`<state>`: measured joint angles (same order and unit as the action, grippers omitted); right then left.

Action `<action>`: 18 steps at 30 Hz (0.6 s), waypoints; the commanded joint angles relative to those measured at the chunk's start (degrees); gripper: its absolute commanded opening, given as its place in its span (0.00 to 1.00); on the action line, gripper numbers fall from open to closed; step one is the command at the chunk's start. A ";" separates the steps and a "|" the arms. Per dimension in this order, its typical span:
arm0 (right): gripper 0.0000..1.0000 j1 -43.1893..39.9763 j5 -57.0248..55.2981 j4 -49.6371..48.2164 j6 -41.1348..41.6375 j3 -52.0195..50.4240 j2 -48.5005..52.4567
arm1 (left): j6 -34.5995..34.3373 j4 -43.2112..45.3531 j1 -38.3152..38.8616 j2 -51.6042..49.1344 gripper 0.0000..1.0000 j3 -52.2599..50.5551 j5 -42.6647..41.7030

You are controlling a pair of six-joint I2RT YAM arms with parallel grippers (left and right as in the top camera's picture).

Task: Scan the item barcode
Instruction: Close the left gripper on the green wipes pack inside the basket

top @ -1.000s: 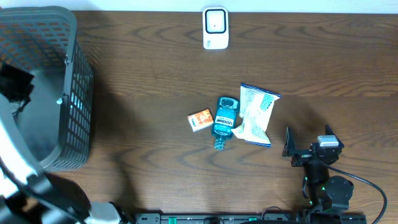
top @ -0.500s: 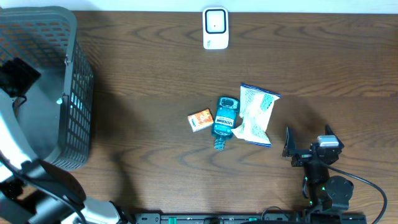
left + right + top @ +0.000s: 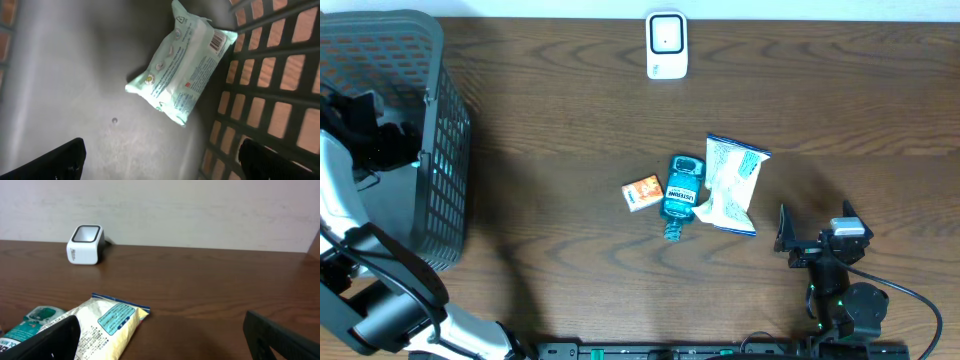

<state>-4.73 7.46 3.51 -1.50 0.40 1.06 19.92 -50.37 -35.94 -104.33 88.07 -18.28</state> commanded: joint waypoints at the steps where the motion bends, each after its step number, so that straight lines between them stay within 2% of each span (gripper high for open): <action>1: 0.99 0.17 -0.28 0.17 0.39 -0.09 -0.02 | 4.00 1.44 0.02 -2.80 0.98 -1.18 -1.62; 7: 0.99 0.17 -0.28 0.17 0.39 -0.09 -0.02 | 4.33 3.37 0.42 -8.13 0.98 -1.64 -1.64; 14: 0.99 0.17 -0.28 0.17 0.39 -0.09 -0.04 | 15.74 5.11 2.14 -13.09 0.98 -1.64 -1.36; 18: 0.99 0.17 -0.28 0.17 0.39 -0.09 -0.02 | 16.13 9.11 3.89 -13.79 0.98 -1.64 5.14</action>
<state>-4.73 7.46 3.51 -1.50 0.40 1.06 32.27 -43.09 -33.61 -117.67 86.72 -18.20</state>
